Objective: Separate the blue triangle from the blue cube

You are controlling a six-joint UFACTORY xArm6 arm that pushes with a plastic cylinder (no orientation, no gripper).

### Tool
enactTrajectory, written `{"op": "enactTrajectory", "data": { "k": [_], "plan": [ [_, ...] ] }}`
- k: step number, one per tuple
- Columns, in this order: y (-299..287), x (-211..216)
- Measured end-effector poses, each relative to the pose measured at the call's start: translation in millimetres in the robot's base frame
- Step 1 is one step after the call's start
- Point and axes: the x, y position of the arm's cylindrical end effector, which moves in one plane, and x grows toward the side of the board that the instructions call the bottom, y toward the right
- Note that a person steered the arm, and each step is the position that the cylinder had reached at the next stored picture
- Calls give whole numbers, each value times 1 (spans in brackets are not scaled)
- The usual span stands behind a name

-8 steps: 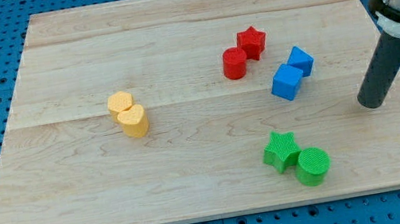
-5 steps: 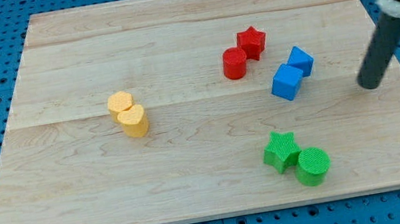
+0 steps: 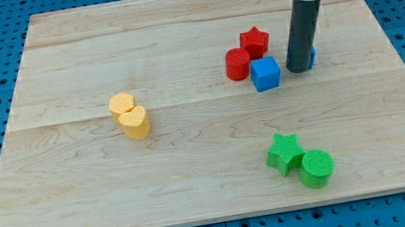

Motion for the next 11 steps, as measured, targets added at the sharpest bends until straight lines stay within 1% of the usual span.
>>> {"op": "enactTrajectory", "data": {
  "k": [1, 2, 3, 4, 5, 6, 7, 8, 9, 10, 11],
  "plan": [
    [25, 0],
    [35, 0],
    [46, -11],
    [23, -11],
    [-9, 1],
    [32, 35],
    [90, 10],
    [87, -19],
    [40, -30],
    [7, -17],
    [18, -13]
  ]
}}
